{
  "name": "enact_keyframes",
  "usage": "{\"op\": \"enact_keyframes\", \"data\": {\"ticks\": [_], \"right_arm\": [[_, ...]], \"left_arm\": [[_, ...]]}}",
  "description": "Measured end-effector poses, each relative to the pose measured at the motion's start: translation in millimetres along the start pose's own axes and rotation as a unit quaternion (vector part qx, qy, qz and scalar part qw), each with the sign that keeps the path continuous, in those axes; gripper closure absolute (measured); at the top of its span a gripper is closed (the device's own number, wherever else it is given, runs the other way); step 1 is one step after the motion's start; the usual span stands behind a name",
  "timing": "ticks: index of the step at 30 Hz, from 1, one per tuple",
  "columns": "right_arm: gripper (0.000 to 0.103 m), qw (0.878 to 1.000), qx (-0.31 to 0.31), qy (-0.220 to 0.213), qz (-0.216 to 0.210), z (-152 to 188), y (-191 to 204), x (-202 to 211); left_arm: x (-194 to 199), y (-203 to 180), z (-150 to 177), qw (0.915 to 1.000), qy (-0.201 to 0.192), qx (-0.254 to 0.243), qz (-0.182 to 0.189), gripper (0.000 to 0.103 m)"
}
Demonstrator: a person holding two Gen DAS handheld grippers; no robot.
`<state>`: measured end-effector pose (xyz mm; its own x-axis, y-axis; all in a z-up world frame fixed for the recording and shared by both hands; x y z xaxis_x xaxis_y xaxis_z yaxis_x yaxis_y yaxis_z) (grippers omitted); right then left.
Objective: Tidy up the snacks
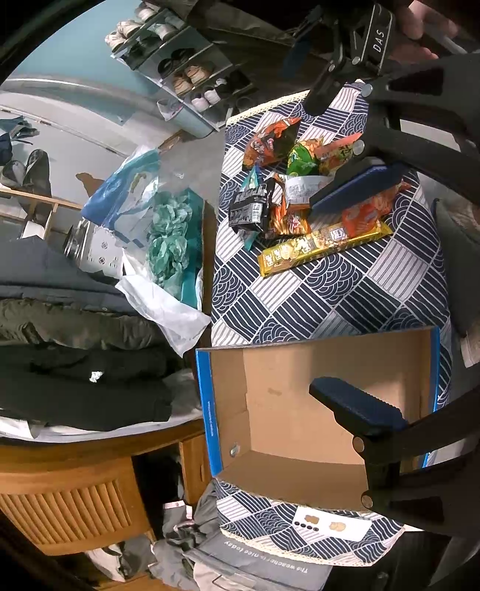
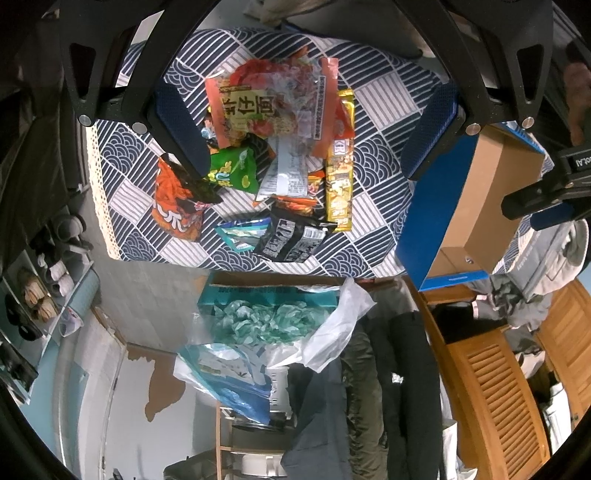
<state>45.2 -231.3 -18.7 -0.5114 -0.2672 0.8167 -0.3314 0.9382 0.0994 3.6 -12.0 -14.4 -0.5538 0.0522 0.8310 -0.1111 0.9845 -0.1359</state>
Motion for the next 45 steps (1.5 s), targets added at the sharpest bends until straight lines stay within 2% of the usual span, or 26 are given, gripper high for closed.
{"op": "enact_keyframes", "data": {"ticks": [22, 39, 45], "right_arm": [[0.002, 1.000, -0.009, 0.014, 0.023, 6, -23, -3], [0.002, 0.996, -0.030, 0.065, 0.047, 6, -68, -27], [0.002, 0.992, -0.043, 0.105, 0.047, 1, -89, -45]], "left_arm": [[-35, -25, -10, 0.9986, 0.052, -0.003, 0.010, 0.012], [-90, -53, -20, 0.9949, 0.099, -0.013, -0.005, 0.012], [-107, -63, -31, 0.9939, 0.107, -0.022, -0.010, 0.012]]}}
Point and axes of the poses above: each gripper's, at about its wrist camera, not at the fingertips, and x roughly against the way its jaws point, y to its left, z to its underside, the point moved 1 cm from there along -x, roughly the way its jaws point
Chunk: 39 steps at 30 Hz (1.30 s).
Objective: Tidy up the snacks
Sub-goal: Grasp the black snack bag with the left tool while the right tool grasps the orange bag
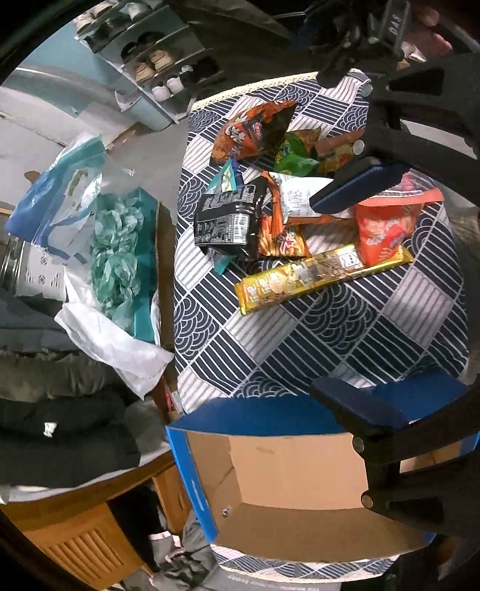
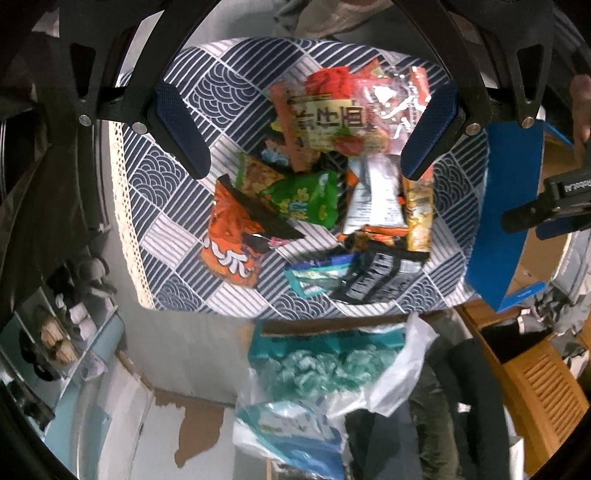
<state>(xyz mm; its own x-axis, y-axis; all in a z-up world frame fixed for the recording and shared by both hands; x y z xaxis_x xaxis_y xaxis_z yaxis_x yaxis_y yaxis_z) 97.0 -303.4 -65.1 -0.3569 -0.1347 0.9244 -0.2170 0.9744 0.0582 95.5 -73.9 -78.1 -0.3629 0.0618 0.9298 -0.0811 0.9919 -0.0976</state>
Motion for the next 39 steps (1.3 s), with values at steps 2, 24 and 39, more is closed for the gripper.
{"op": "enact_keyframes", "data": {"ticks": [2, 24, 39], "right_arm": [[0.002, 1.000, -0.009, 0.009, 0.003, -4, -9, -5], [0.002, 0.984, -0.144, 0.106, 0.017, -65, -91, -104], [0.008, 0.980, -0.137, 0.140, 0.019, -67, -85, -151]], "left_arm": [[-4, -3, -4, 1.0000, 0.002, -0.003, -0.002, 0.012], [-66, -18, -41, 0.9992, 0.037, -0.010, -0.009, 0.012], [-87, -12, -60, 0.9989, 0.042, 0.020, 0.008, 0.012]]}}
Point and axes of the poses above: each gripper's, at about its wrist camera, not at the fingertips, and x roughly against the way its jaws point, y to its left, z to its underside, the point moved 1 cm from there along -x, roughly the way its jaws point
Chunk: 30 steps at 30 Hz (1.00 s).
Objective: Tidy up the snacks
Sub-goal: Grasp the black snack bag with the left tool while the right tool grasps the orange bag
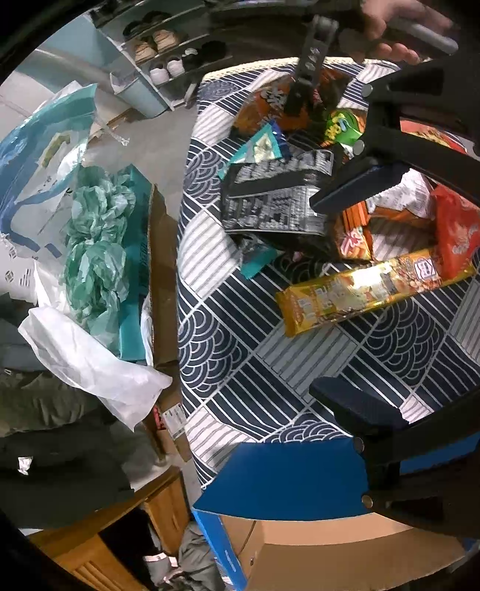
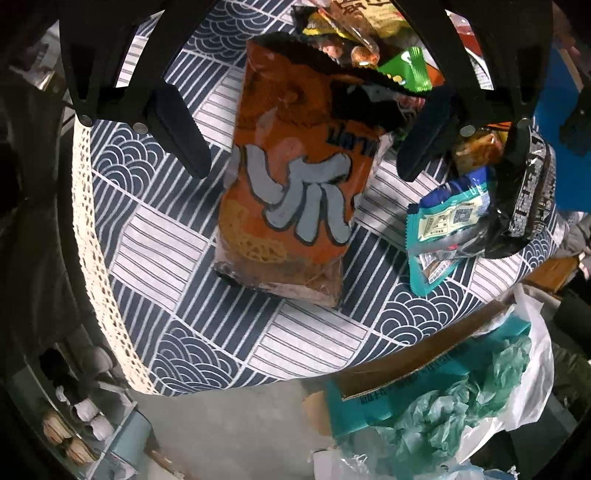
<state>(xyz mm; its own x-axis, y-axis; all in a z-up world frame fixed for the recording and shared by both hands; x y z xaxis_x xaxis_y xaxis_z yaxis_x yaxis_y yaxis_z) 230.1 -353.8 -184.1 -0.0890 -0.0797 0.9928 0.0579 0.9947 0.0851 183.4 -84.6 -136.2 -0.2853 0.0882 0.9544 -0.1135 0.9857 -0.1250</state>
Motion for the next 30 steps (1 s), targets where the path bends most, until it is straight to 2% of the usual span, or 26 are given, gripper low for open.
{"op": "enact_keyframes", "data": {"ticks": [5, 11, 15, 18, 23, 30], "right_arm": [[0.026, 1.000, 0.008, 0.025, -0.010, 0, 4, -11], [0.052, 0.999, 0.019, 0.018, -0.021, -1, 7, -4], [0.054, 0.999, 0.025, 0.012, -0.024, 3, 5, 0], [0.056, 0.999, 0.021, 0.013, -0.031, 3, 4, 1], [0.056, 0.999, 0.033, 0.002, -0.036, 5, 11, 8], [0.056, 0.998, 0.046, -0.001, -0.036, 9, 16, 9]], "left_arm": [[4, -13, -15, 0.9998, -0.002, 0.009, 0.017, 0.012], [-2, -40, -24, 0.9995, 0.021, -0.016, 0.018, 0.012], [-15, -51, -24, 0.9989, 0.040, -0.024, 0.006, 0.012], [-24, -54, -25, 0.9983, 0.056, -0.012, 0.006, 0.012], [-25, -63, -28, 0.9978, 0.061, -0.003, 0.024, 0.012], [-43, -82, -26, 0.9963, 0.076, -0.042, 0.002, 0.012]]}}
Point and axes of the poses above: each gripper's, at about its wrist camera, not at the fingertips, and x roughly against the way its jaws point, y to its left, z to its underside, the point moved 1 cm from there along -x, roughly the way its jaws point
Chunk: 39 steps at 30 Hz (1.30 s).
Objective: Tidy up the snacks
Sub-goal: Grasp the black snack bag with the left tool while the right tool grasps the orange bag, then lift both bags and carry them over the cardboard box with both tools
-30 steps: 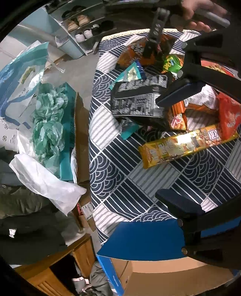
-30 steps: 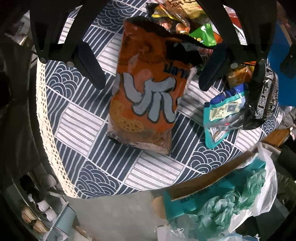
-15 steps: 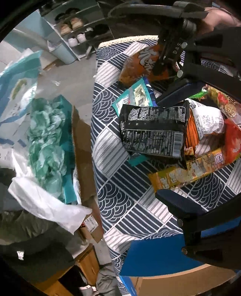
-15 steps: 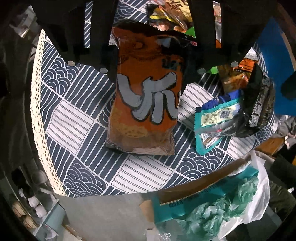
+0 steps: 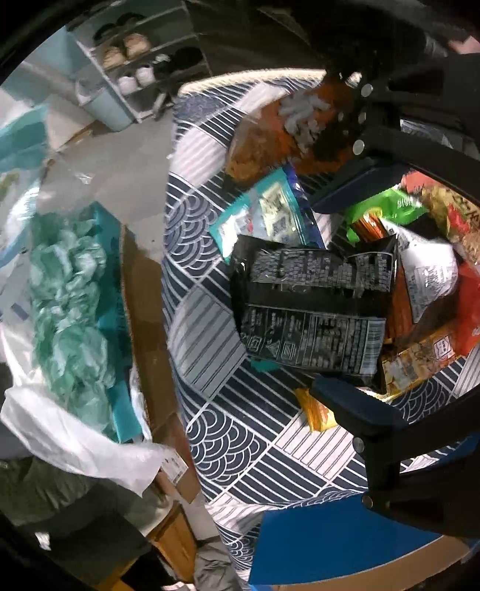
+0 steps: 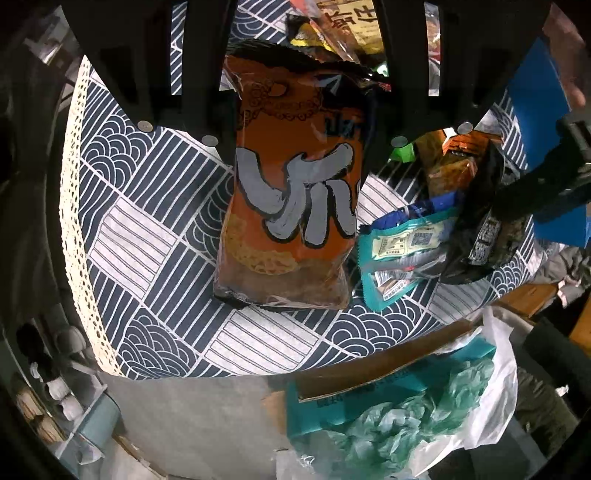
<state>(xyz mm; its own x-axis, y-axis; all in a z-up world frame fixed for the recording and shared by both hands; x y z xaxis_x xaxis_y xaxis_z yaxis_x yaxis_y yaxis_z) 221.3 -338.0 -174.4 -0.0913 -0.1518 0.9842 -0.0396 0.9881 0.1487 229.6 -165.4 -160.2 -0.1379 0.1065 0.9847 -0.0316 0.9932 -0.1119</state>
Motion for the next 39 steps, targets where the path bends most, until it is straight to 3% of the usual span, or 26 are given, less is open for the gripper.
{"op": "enact_keyframes", "data": {"ticks": [3, 6, 9, 13, 20, 31, 39], "right_arm": [[0.056, 1.000, -0.005, -0.001, 0.000, 3, -5, 0], [0.056, 1.000, -0.008, -0.001, -0.002, 5, -9, 1], [0.056, 1.000, -0.008, -0.003, -0.003, 6, -10, 1], [0.056, 1.000, -0.004, -0.007, -0.001, 7, -8, 3], [0.056, 1.000, 0.009, -0.022, 0.005, 12, 0, 15], [0.056, 0.998, 0.035, -0.060, -0.003, 25, 18, 51], [0.056, 0.994, 0.063, -0.091, -0.015, 39, 38, 82]], "left_arm": [[-11, 2, 1, 0.9998, 0.008, -0.008, -0.015, 0.012], [-15, 8, 1, 1.0000, 0.008, 0.005, -0.003, 0.012], [-14, 11, 2, 1.0000, -0.002, 0.003, -0.001, 0.031], [-10, 17, 3, 0.9997, -0.013, 0.008, 0.021, 0.040], [4, 27, 9, 0.9986, -0.042, 0.018, 0.029, 0.041], [48, 33, 26, 0.9952, -0.096, -0.008, -0.015, 0.041], [84, 39, 52, 0.9936, -0.112, -0.015, -0.006, 0.041]]}}
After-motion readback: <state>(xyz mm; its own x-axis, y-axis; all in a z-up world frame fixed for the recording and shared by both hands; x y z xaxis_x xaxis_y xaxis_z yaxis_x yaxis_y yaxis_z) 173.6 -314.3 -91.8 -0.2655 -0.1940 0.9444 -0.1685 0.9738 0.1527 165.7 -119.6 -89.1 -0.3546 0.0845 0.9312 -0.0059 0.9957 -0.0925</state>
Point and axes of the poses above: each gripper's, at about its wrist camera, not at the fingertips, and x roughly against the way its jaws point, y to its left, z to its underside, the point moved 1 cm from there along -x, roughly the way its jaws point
